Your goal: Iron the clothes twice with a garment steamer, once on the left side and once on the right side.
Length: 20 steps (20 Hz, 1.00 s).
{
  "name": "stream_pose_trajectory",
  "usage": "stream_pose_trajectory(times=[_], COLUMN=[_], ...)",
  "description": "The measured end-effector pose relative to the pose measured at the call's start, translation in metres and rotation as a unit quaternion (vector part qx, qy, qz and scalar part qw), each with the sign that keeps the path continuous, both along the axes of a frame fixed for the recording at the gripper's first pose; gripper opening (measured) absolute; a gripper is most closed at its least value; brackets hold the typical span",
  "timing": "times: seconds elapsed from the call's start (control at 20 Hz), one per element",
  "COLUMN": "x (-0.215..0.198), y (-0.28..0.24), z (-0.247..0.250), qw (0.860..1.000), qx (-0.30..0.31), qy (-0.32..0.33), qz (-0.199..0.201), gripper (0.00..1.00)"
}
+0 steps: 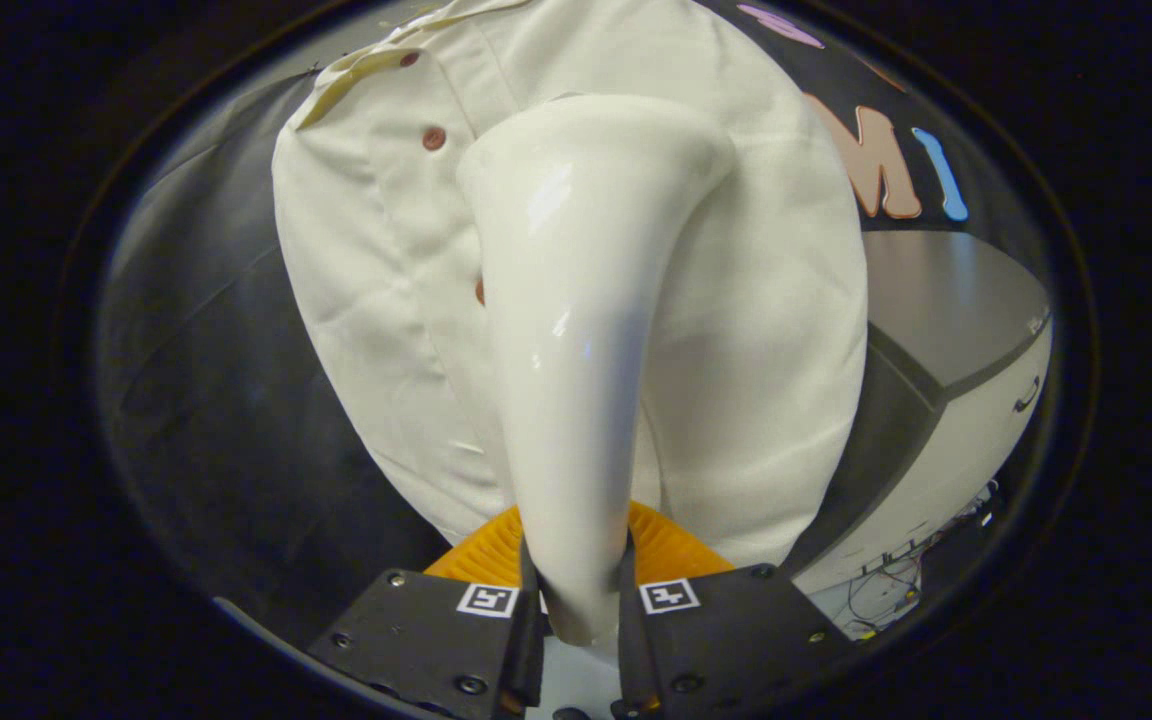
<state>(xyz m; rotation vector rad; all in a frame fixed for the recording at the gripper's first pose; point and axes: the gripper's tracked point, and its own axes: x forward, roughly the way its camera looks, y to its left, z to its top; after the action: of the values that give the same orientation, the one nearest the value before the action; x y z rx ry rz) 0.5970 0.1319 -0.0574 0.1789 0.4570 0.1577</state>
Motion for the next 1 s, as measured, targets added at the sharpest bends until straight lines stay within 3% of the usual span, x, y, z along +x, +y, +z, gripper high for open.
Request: stream_pose_trajectory(times=[0.35, 1.0], x=[-0.006, -0.008], y=[0.005, 0.012], z=[-0.045, -0.042], qw=[0.999, 0.996], qx=[0.008, 0.057], qy=[0.048, 0.067], qz=[0.004, 0.024], gripper=[0.30, 0.30])
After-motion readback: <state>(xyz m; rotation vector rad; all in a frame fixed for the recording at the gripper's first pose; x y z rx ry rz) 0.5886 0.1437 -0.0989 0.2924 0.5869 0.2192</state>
